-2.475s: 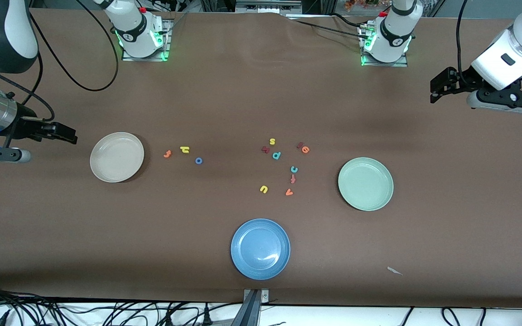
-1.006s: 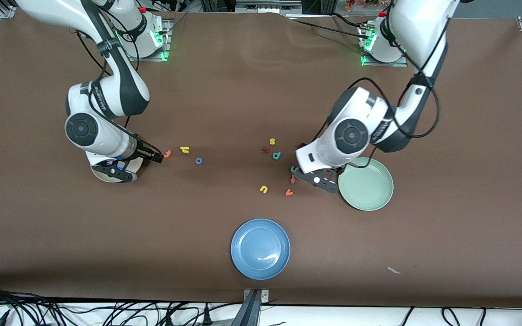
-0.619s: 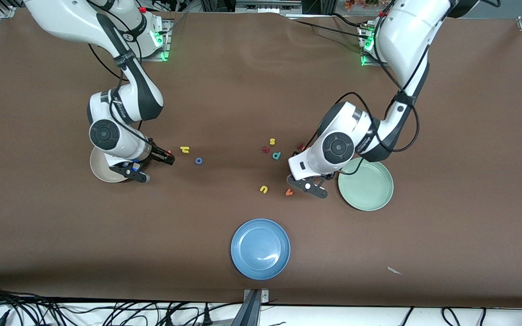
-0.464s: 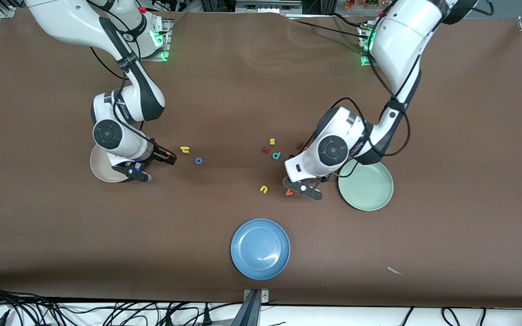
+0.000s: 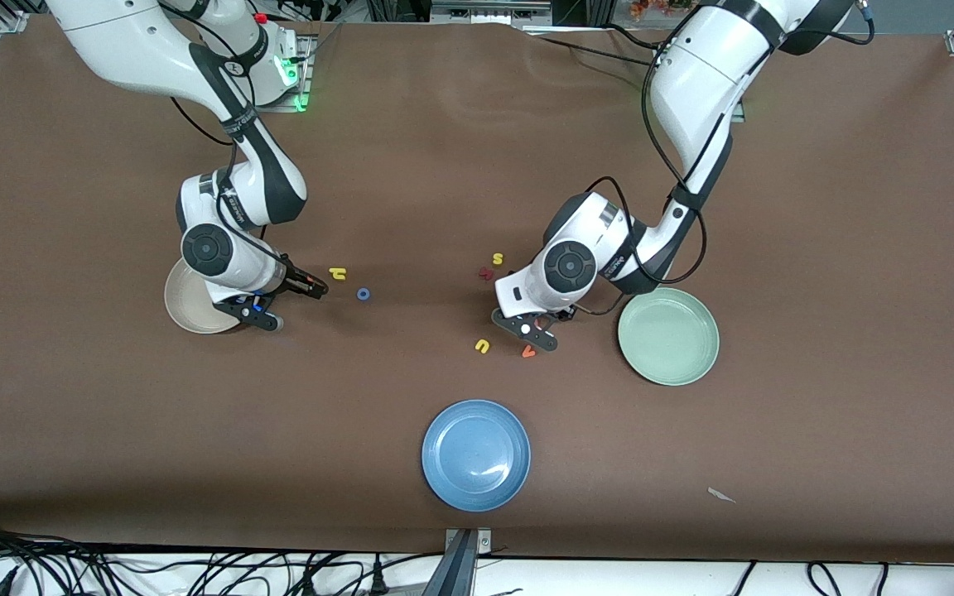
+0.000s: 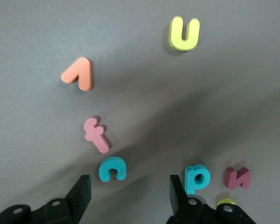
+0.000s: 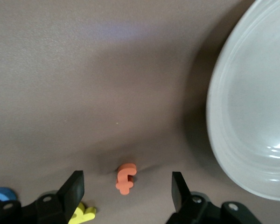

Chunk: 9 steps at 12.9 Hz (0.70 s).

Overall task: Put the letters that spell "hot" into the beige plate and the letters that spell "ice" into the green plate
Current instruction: 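Reach the right gripper to orange f while the left gripper reaches teal c, then grasp f with the right gripper while the left gripper lifts teal c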

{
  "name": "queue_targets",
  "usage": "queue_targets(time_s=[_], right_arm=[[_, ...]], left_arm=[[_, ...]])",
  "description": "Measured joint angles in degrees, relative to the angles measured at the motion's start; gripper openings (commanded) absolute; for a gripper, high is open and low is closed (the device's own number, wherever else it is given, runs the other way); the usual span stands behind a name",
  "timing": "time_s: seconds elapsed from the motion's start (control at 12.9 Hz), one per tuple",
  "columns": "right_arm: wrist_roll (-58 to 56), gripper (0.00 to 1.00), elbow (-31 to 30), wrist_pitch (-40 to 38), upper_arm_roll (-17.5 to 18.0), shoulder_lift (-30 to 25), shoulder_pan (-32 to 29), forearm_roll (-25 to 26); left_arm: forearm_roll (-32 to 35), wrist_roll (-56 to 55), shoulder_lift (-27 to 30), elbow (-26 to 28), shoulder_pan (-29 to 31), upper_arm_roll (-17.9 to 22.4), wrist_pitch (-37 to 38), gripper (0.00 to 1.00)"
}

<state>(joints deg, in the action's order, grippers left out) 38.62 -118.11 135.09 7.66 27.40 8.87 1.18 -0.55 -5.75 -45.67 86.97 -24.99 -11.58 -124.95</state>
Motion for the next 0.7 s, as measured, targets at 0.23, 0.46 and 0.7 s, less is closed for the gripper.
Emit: queue_targets(time_s=[0.23, 0.46, 0.7], right_arm=[[0.0, 0.75, -1.73, 1.84, 0.0, 0.1, 0.01, 0.0], [0.0, 0.71, -1.84, 1.89, 0.02, 0.14, 0.42, 0.0], [0.0, 0.71, -1.88, 1.89, 0.02, 0.16, 0.79, 0.0]], left_arm=[[2.78, 0.02, -0.05, 0.13, -0.04, 0.14, -0.02, 0.68], [2.81, 0.06, -0.85, 0.21, -0.2, 0.15, -1.84, 0.62], [5.64, 0.09, -1.61, 0.23, -0.45, 0.23, -2.98, 0.16]])
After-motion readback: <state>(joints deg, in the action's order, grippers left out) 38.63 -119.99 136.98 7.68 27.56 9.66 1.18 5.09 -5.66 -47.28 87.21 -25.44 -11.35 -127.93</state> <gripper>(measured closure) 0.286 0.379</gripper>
